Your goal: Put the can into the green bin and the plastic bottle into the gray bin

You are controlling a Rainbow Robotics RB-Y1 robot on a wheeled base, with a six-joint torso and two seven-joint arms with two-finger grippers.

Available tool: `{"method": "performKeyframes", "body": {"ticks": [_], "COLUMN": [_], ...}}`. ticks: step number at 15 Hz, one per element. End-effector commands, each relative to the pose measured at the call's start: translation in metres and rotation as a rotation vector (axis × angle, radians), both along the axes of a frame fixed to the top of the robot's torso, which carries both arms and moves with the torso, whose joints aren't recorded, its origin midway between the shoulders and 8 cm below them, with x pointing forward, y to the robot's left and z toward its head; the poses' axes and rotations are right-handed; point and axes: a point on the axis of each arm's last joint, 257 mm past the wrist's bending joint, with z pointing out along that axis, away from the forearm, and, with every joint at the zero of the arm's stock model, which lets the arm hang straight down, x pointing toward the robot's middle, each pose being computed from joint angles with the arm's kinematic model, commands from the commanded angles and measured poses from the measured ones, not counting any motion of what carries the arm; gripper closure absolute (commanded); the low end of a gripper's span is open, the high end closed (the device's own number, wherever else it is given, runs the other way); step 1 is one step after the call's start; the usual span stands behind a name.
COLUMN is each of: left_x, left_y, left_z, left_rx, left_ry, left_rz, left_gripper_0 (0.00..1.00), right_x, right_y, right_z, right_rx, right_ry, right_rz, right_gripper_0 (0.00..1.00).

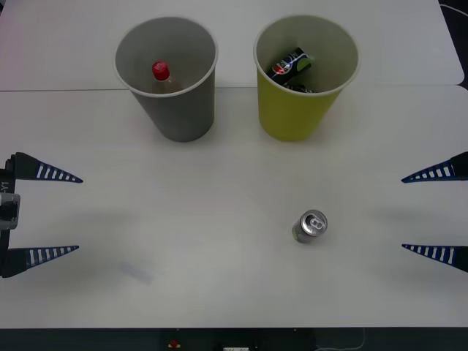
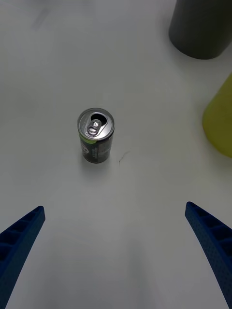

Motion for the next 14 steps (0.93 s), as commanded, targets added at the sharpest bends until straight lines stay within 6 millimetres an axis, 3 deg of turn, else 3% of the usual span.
{"method": "performKeyframes", "body": {"ticks": [1, 6, 14], "left_x": [0.000, 0.000, 0.000], "left_y": [0.000, 0.000, 0.000], "left_z": [0.000, 0.000, 0.000], "left_rx": [0.000, 0.000, 0.000], "left_ry": [0.000, 0.000, 0.000], "left_rz": [0.000, 0.000, 0.000], "left_gripper_0": [0.00, 0.00, 0.00], "right_x": [0.000, 0.004, -0.001], "right_y": [0.000, 0.011, 0.007], "right_z": [0.000, 0.009, -0.027], "right_rx": [0.000, 0.043, 0.213], "right_ry": [0.000, -0.032, 0.016], "right_rz": [0.000, -0.005, -0.026], "right_gripper_0": [0.00, 0.00, 0.00]}}
